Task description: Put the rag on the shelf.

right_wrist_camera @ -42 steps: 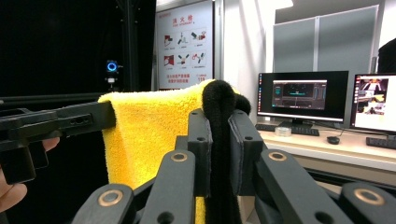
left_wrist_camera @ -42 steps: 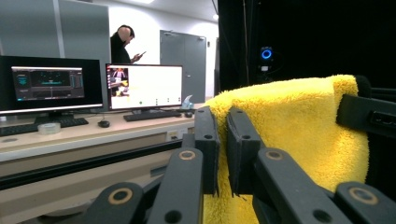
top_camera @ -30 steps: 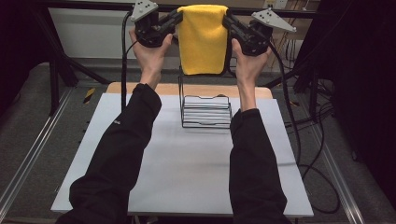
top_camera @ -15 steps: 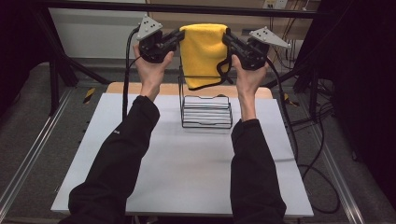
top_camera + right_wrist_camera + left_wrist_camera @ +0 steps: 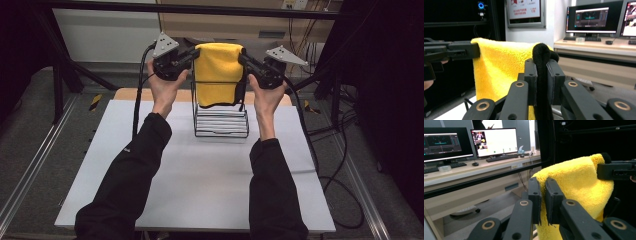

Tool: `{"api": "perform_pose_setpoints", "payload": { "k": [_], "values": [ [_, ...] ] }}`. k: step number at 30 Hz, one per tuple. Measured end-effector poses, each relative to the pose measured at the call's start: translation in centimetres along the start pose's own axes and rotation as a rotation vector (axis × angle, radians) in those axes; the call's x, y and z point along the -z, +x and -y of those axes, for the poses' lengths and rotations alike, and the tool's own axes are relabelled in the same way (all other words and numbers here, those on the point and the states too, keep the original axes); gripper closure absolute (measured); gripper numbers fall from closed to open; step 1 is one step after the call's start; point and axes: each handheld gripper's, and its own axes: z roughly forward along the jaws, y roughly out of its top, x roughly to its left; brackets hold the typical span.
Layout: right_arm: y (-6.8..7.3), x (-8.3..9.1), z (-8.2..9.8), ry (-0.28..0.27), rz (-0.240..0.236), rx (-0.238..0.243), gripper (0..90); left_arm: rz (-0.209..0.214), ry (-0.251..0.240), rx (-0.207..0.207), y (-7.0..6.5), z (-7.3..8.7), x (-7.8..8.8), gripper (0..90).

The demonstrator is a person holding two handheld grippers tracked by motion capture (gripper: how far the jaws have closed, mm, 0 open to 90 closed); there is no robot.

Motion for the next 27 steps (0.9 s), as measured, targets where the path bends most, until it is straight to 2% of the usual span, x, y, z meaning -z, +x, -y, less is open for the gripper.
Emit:
{"api": "perform_pose_setpoints", "payload": {
  "k": [8, 13, 18, 20, 27],
  "values": [
    [-0.3, 0.8, 0.9, 0.002, -0.002, -0.006, 80.4, 0.029, 0.005, -0.004, -0.6, 1.1, 0.1, 83.8],
    [-0.3, 1.4, 0.7, -0.027, -0.019, -0.010, 80.3, 0.035, -0.024, -0.005, -0.8, 0.4, 0.6, 83.8],
    [0.1, 1.7, 0.0, -0.051, -0.028, 0.005, 80.2, 0.037, -0.043, -0.027, -1.0, -0.5, 1.4, 83.8],
    [0.3, 1.9, -0.1, -0.064, -0.036, 0.007, 80.2, 0.042, -0.046, -0.034, -1.1, -0.7, 1.8, 83.8],
    [0.6, 2.5, 0.0, -0.059, -0.036, 0.032, 80.0, 0.072, -0.035, -0.052, -1.6, -0.7, 2.5, 83.7]
  ]
}}
